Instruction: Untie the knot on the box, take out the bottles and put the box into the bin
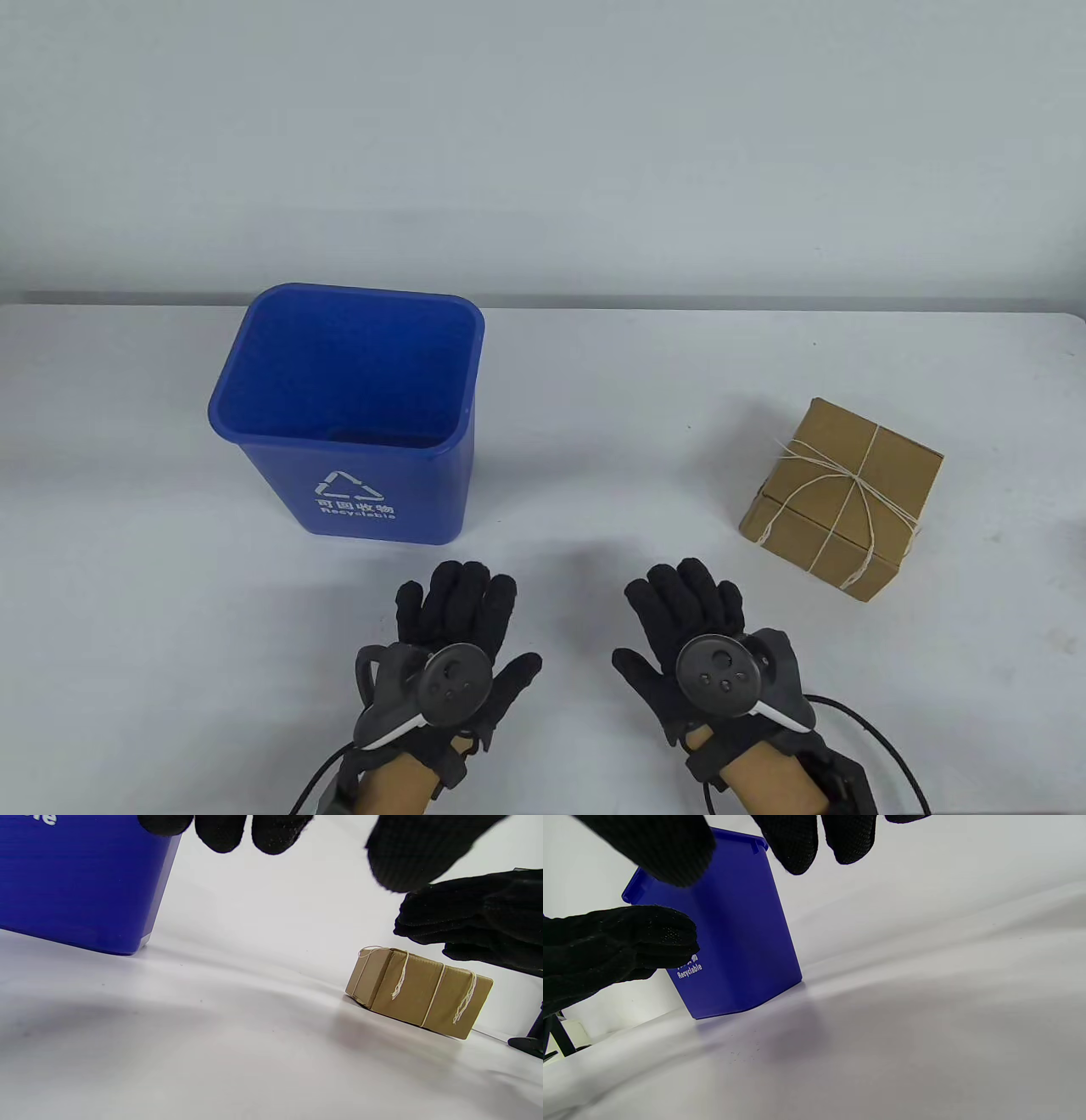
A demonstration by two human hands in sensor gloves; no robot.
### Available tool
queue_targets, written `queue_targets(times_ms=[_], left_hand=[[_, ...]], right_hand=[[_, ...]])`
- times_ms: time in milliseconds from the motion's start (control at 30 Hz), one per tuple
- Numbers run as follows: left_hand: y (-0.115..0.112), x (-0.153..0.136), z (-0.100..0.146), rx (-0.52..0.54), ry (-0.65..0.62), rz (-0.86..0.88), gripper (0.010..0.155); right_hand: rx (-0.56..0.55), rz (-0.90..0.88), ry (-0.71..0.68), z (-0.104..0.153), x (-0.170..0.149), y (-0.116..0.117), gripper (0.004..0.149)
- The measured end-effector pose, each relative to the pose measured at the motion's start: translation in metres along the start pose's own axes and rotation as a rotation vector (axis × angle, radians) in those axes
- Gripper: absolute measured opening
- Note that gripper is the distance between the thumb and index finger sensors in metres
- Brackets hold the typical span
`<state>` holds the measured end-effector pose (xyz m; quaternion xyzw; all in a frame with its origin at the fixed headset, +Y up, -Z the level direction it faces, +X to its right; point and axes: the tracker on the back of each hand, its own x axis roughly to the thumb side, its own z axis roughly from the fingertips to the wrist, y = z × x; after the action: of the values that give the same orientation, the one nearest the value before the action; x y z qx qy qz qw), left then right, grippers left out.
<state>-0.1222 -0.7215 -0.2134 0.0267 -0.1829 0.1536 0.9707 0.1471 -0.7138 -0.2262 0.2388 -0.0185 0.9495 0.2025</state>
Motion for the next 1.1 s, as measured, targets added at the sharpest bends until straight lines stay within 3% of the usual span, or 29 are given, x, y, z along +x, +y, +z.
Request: queue_targets(times_ms=[867,1100], left_hand=[[0.000,-0.004,0.000,0.007,0.019,0.035,0.088],[0.000,-0.005,0.000,0.007,0.030,0.037,0.088]], right_hand=[[-0.017,-0.011,0.006,0.000,-0.005,-0.005,0.072],[-0.039,-0.052,0.060,0.000,-0.024,-0.015,0.072]])
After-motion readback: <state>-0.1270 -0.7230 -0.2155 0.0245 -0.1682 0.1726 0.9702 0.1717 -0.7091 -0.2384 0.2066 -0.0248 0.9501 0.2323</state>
